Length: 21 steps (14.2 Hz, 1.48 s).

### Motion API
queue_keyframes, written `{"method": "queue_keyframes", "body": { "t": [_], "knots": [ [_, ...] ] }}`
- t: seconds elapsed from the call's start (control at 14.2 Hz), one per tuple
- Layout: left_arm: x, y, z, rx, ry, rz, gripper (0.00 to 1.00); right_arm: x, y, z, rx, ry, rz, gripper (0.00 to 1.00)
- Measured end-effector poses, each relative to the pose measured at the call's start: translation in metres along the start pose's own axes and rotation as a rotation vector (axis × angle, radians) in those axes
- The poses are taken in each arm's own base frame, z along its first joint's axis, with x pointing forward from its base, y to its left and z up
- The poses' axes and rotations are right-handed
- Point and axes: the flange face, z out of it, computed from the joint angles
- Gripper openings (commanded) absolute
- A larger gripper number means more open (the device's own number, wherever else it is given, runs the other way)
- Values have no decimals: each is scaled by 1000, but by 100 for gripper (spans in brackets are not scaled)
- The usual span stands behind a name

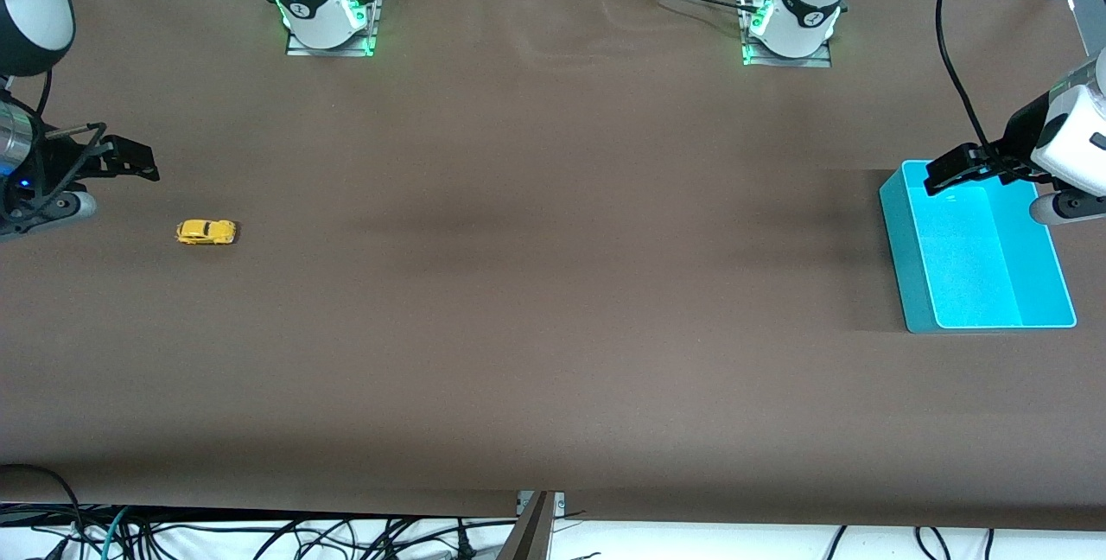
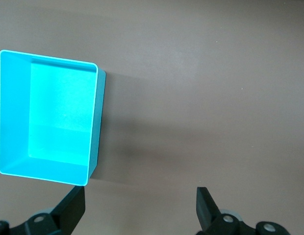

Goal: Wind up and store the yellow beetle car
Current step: 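Move the right gripper down over the yellow beetle car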

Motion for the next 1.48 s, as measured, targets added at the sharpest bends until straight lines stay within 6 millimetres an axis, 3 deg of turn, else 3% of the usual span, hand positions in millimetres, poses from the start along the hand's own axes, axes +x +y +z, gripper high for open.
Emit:
{"method": "queue_keyframes", "body": {
  "t": [0.42, 0.99, 1.27, 1.48],
  "knots": [
    [1, -2, -3, -2, 7, -4, 100, 30, 13, 78, 0, -42, -416, 100],
    [1, -4, -5, -3, 11, -7, 100, 16, 40, 161, -38, -8, -778, 100],
    [1, -4, -5, -3, 11, -7, 100, -2, 56, 208, -96, 27, -941, 100],
    [1, -4, -5, -3, 10, -7, 100, -15, 64, 231, -123, 40, -1010, 100]
  ]
}}
